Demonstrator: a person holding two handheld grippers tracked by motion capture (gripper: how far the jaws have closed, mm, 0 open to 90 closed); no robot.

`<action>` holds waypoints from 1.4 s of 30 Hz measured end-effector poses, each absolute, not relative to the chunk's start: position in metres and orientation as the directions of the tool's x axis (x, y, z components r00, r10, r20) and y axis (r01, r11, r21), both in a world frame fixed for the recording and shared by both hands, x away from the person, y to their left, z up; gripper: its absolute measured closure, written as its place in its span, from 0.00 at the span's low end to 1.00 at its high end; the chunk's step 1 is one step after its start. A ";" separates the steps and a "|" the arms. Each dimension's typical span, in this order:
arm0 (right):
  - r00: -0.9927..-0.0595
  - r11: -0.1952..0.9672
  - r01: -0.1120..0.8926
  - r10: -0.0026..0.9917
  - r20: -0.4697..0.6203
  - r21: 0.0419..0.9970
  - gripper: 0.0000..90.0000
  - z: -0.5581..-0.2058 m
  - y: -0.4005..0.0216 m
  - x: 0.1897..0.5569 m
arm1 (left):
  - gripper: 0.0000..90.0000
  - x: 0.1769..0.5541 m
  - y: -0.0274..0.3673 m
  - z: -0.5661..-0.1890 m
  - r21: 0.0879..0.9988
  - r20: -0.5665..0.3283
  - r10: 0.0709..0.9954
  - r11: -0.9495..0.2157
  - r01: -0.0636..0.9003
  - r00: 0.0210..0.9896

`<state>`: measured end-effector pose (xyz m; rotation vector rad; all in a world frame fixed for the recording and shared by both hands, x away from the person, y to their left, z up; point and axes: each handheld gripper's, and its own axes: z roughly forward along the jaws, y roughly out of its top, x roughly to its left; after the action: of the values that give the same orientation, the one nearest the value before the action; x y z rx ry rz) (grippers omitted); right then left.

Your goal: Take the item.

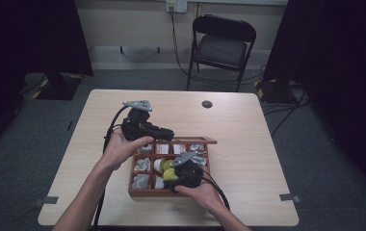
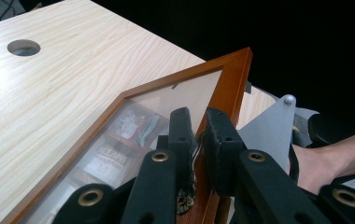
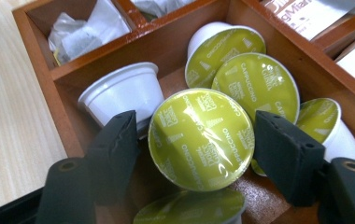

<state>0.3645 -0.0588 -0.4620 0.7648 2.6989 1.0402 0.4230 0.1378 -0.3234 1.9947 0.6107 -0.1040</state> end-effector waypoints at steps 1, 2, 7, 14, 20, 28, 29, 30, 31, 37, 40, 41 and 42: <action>-0.859 0.637 0.407 0.510 0.039 0.655 0.36 -0.462 -0.058 0.365 | 0.91 0.423 0.138 -0.323 0.808 -0.326 0.374 -0.367 0.462 0.868; -0.860 0.643 0.408 0.510 0.035 0.649 0.37 -0.463 -0.057 0.365 | 0.91 0.423 0.138 -0.323 0.808 -0.326 0.374 -0.368 0.461 0.868; -0.860 0.651 0.404 0.510 0.024 0.642 0.41 -0.464 -0.056 0.364 | 0.91 0.423 0.138 -0.323 0.807 -0.327 0.375 -0.366 0.463 0.867; -0.859 0.645 0.401 0.512 0.022 0.651 0.42 -0.463 -0.057 0.363 | 0.91 0.423 0.138 -0.323 0.807 -0.327 0.374 -0.367 0.462 0.868; -0.855 0.620 0.401 0.518 0.031 0.675 0.42 -0.462 -0.062 0.363 | 0.91 0.423 0.138 -0.324 0.805 -0.334 0.375 -0.364 0.469 0.865; -0.856 0.587 0.392 0.514 0.047 0.708 0.42 -0.457 -0.067 0.362 | 0.91 0.423 0.138 -0.323 0.803 -0.334 0.376 -0.367 0.469 0.865; -0.857 0.583 0.388 0.512 0.048 0.714 0.42 -0.456 -0.068 0.361 | 0.91 0.423 0.138 -0.323 0.803 -0.334 0.376 -0.367 0.470 0.864; -0.858 0.578 0.385 0.511 0.049 0.720 0.42 -0.456 -0.069 0.361 | 0.91 0.423 0.138 -0.323 0.803 -0.334 0.375 -0.367 0.470 0.865; -0.858 0.573 0.384 0.511 0.051 0.724 0.42 -0.455 -0.070 0.360 | 0.91 0.423 0.138 -0.323 0.803 -0.333 0.376 -0.367 0.469 0.865; -0.860 0.543 0.374 0.507 0.062 0.752 0.42 -0.450 -0.074 0.358 | 0.91 0.423 0.138 -0.323 0.803 -0.335 0.376 -0.367 0.470 0.864; -0.859 0.527 0.372 0.507 0.069 0.764 0.42 -0.447 -0.077 0.357 | 0.91 0.423 0.138 -0.323 0.802 -0.335 0.375 -0.367 0.471 0.864; -0.858 0.519 0.374 0.508 0.074 0.768 0.42 -0.446 -0.078 0.357 | 0.91 0.423 0.138 -0.323 0.802 -0.335 0.375 -0.368 0.471 0.864; -0.859 0.517 0.372 0.507 0.074 0.771 0.42 -0.445 -0.079 0.357 | 0.91 0.423 0.138 -0.323 0.802 -0.336 0.375 -0.368 0.471 0.864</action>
<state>0.3567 -0.0788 -0.4454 0.7575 2.5928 1.2594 0.4234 0.1383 -0.3232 1.9963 0.6198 -0.1159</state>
